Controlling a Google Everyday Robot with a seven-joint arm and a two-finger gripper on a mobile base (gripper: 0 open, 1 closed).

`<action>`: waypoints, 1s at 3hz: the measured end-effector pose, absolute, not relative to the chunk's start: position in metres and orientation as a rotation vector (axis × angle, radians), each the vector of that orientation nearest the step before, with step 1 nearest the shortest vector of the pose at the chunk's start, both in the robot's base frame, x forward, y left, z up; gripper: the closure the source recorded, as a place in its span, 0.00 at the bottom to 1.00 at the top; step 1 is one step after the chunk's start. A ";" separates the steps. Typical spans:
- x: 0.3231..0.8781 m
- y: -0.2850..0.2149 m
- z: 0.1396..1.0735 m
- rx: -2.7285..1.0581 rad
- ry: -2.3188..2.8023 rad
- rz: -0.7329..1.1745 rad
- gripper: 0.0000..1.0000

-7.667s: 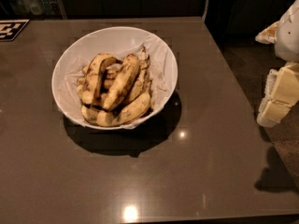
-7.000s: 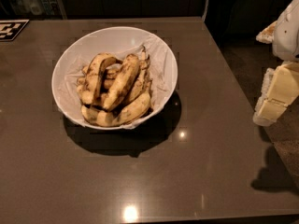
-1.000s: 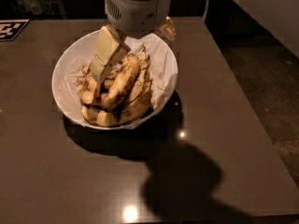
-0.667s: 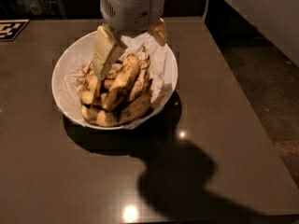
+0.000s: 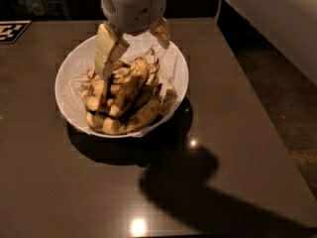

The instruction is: Pick banana from white bowl

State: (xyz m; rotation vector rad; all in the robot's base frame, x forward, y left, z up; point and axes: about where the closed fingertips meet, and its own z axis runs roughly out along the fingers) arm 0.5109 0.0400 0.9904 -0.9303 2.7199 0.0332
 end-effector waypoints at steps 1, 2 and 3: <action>0.519 0.040 0.984 -0.909 2.747 0.049 0.26; 0.524 0.039 0.974 -0.896 2.778 0.066 0.28; 0.526 0.039 0.967 -0.899 2.800 0.084 0.32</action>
Offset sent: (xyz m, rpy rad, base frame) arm -0.0029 -0.0268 -0.0314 -0.0741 0.1693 -0.0609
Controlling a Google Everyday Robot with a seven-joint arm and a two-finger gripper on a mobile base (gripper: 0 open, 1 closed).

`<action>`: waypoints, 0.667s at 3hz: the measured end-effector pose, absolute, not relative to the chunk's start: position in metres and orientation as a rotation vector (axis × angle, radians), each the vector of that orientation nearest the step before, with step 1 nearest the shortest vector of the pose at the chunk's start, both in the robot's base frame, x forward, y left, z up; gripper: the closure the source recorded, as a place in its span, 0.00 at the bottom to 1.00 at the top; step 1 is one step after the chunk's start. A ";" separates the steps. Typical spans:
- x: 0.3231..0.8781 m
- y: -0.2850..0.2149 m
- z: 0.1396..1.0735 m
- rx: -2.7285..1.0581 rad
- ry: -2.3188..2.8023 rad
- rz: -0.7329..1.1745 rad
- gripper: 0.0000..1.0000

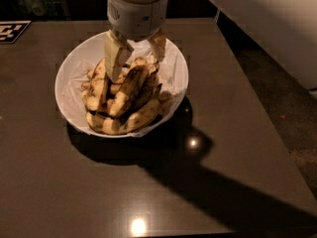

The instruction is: Pick banana from white bowl

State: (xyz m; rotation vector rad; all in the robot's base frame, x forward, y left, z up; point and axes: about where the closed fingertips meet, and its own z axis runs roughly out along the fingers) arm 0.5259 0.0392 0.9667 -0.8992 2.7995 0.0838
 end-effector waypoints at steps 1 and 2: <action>0.528 0.042 0.960 -0.920 2.815 0.097 0.32; 0.529 0.045 0.951 -0.939 2.836 0.110 0.29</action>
Offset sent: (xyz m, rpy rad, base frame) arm -0.0172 -0.0168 -0.0290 -0.0956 0.1721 0.0257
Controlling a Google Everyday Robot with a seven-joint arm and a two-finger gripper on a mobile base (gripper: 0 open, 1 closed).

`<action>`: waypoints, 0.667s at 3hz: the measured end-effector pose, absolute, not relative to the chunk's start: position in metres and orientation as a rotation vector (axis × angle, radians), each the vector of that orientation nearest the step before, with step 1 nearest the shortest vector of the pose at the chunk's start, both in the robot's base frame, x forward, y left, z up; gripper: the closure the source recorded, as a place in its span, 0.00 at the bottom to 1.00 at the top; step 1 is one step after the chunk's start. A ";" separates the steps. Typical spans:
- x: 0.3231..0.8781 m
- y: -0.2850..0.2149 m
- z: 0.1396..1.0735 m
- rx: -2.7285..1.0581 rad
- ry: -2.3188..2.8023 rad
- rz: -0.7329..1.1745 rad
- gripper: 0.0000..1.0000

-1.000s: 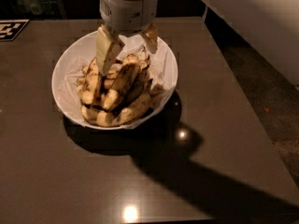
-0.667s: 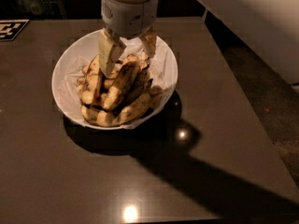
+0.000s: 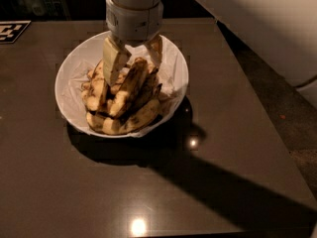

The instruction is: Pick banana from white bowl

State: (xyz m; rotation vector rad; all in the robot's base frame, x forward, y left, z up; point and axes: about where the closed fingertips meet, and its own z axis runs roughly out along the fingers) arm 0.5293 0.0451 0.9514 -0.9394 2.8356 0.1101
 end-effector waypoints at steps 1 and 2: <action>0.530 0.046 0.943 -0.947 2.854 0.118 0.29; 0.529 0.040 0.936 -0.933 2.869 0.097 0.47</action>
Offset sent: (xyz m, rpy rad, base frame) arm -0.0219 -0.0355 -0.0275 -0.1245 0.1166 -0.0285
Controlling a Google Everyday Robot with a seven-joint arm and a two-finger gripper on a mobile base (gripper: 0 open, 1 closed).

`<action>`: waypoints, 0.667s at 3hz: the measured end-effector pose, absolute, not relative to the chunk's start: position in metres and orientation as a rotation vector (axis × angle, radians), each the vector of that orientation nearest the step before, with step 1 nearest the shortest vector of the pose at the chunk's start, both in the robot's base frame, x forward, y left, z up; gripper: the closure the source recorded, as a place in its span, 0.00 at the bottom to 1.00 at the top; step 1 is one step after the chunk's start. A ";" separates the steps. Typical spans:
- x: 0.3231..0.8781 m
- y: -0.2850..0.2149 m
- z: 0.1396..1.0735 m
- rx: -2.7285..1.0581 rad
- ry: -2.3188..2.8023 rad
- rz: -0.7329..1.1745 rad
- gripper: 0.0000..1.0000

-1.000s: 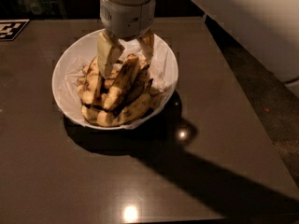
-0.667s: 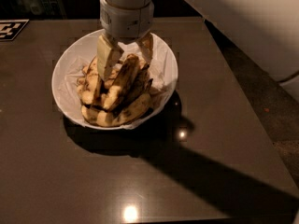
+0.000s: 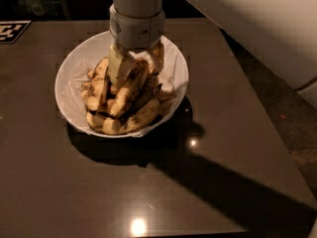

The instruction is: Pick banana from white bowl

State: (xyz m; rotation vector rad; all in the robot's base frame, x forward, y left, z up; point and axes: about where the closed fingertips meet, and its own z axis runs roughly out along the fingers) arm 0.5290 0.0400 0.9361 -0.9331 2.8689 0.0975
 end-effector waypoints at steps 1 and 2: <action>0.529 0.038 0.937 -0.926 2.862 0.072 0.71; 0.529 0.038 0.940 -0.926 2.862 0.072 0.93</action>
Offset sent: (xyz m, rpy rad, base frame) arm -0.0029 -0.0022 0.0035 -0.0048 -0.0229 0.0183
